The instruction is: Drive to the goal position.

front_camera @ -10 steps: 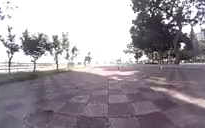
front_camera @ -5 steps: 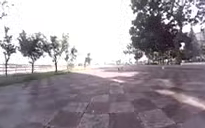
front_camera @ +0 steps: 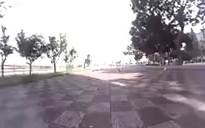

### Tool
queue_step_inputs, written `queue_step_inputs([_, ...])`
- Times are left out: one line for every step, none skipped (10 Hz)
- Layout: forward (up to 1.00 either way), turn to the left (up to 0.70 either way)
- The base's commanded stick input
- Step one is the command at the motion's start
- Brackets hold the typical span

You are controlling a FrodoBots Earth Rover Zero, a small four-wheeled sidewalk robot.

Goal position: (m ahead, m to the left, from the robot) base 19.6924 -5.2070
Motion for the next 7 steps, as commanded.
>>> queue_step_inputs([0.70,0.00])
queue_step_inputs([0.70,0.00])
queue_step_inputs([0.70,0.00])
queue_step_inputs([0.70,0.00])
queue_step_inputs([0.70,0.00])
queue_step_inputs([0.70,0.00])
queue_step_inputs([0.70,0.00])
